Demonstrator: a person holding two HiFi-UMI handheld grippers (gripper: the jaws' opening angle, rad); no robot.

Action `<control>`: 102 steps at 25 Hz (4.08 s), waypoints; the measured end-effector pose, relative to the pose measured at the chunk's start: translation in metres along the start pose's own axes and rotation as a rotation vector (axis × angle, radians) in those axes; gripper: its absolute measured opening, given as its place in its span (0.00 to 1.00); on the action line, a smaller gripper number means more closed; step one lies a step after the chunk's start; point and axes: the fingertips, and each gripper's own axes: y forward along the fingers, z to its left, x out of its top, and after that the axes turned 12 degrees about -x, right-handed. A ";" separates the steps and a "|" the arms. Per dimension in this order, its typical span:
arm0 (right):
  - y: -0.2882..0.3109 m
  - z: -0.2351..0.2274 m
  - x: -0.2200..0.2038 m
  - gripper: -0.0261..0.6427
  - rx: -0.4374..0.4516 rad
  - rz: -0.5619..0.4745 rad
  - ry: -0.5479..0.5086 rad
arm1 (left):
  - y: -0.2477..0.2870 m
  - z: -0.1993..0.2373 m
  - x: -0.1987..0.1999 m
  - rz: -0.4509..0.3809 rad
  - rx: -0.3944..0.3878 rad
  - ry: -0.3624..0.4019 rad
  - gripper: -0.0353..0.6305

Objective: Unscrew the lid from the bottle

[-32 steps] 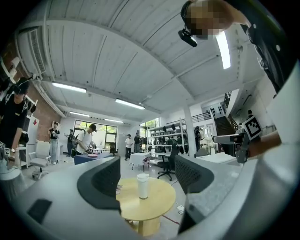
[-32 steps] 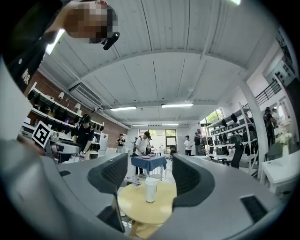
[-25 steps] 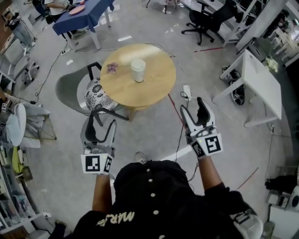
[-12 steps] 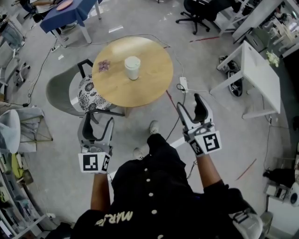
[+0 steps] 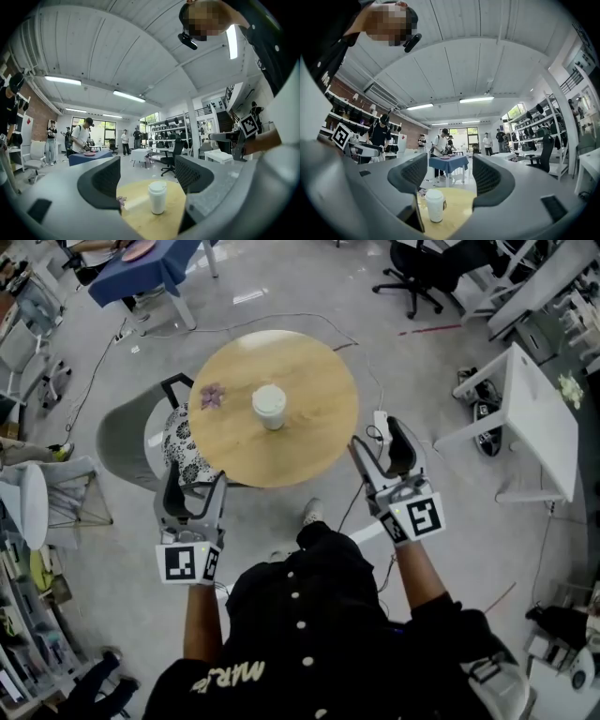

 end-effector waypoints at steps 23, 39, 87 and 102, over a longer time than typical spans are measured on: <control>0.158 -0.022 -0.061 0.49 0.209 0.118 0.006 | 0.084 0.051 -0.062 0.195 0.075 -0.028 0.58; 0.216 0.079 -0.168 0.61 0.645 0.356 -0.100 | 0.184 0.053 -0.254 0.445 -0.249 -0.064 0.61; 0.216 0.160 -0.277 0.73 1.408 0.361 -0.359 | 0.271 0.014 -0.366 0.473 -0.762 0.064 0.59; 0.233 0.138 -0.272 0.77 0.715 0.417 -0.168 | 0.271 0.012 -0.363 0.468 -0.741 0.051 0.59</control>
